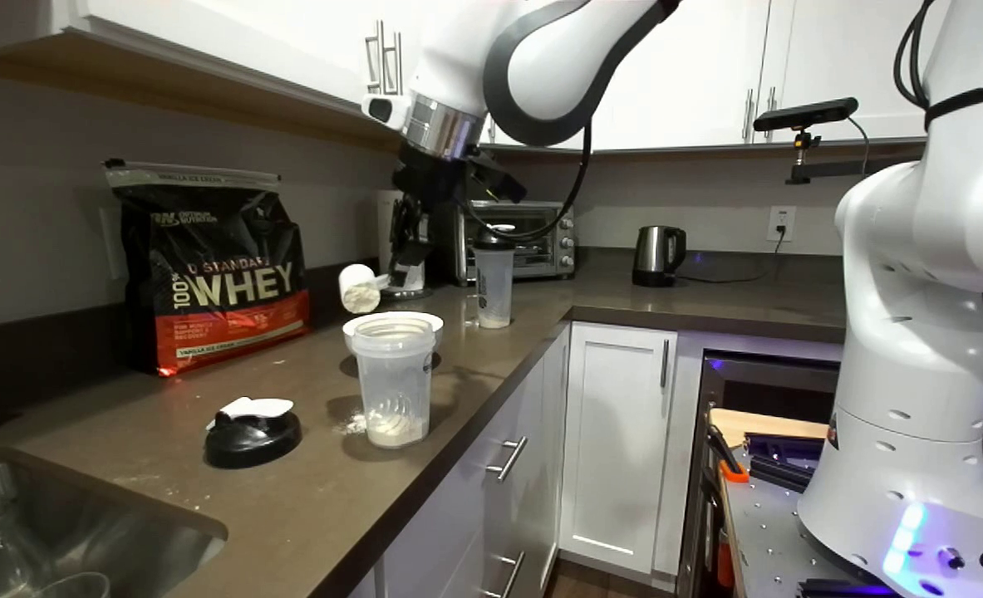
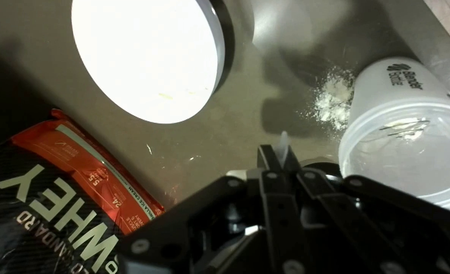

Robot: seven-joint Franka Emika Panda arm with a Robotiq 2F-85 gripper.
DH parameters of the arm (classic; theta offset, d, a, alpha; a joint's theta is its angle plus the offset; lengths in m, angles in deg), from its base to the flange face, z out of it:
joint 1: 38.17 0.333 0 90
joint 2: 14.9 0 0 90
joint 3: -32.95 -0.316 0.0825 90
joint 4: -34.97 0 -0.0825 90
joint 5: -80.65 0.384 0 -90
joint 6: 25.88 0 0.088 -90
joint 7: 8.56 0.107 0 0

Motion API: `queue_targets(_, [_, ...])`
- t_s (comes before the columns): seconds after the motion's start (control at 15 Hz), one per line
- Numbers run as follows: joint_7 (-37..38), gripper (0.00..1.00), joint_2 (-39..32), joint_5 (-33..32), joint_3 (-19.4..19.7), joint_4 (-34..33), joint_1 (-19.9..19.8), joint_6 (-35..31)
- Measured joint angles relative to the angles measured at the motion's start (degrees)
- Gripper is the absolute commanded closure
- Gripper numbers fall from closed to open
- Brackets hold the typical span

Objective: Put one scoop of powder from the white bowl into the clear bottle on the left

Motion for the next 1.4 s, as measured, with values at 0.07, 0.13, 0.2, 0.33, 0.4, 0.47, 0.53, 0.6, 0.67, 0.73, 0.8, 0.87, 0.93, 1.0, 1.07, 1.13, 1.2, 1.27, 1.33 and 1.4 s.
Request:
queue_targets(0.07, [-0.2, 0.99, -0.1, 0.6, 0.1, -0.3, 0.1, 0.3])
queue_targets(0.13, [-0.8, 0.99, -0.1, 1.7, 0.2, -0.5, 0.2, 1.0])
queue_targets(0.2, [-2.2, 0.99, -0.1, 3.6, 0.4, -0.8, 0.4, 2.1])
queue_targets(0.33, [-5.2, 0.99, -0.1, 7.4, 0.9, -1.8, 1.1, 5.1])
queue_targets(0.4, [-6.0, 0.99, -0.1, 8.5, 1.2, -2.3, 1.4, 6.4])
queue_targets(0.47, [-6.5, 0.99, 0.0, 8.9, 1.4, -2.9, 1.4, 7.5])
queue_targets(0.53, [-6.6, 0.99, 0.0, 9.0, 1.5, -3.4, 1.4, 8.4])
queue_targets(0.6, [-6.6, 0.99, 0.0, 9.0, 1.6, -3.8, 1.4, 9.0])
queue_targets(0.67, [-6.7, 0.99, 0.1, 9.0, 1.7, -4.1, 1.4, 9.4])
queue_targets(0.73, [-6.7, 0.99, 0.1, 9.0, 1.7, -4.3, 1.4, 9.8])
queue_targets(0.8, [-6.7, 0.99, 0.1, 9.0, 1.7, -4.5, 1.4, 10.1])
queue_targets(0.87, [-6.7, 0.99, 0.1, 9.0, 1.7, -4.7, 1.4, 10.4])
queue_targets(0.93, [-6.7, 0.99, 0.2, 9.0, 1.7, -4.7, 1.5, 10.6])
queue_targets(1.0, [-6.8, 0.99, 0.3, 9.0, 1.7, -4.7, 1.5, 10.8])
queue_targets(1.07, [-6.8, 0.99, 0.5, 9.0, 1.7, -4.7, 1.5, 11.0])
queue_targets(1.13, [-6.8, 0.99, 0.7, 9.0, 1.7, -4.7, 1.5, 11.2])
queue_targets(1.2, [-6.8, 0.99, 1.0, 9.0, 1.7, -4.7, 1.5, 11.6])
queue_targets(1.27, [-6.8, 0.99, 1.3, 9.0, 1.7, -4.7, 1.5, 12.0])
queue_targets(1.33, [-6.8, 0.99, 1.6, 9.0, 1.7, -4.7, 1.6, 12.4])
queue_targets(1.4, [-6.8, 0.99, 1.9, 9.0, 1.7, -4.7, 1.6, 12.8])
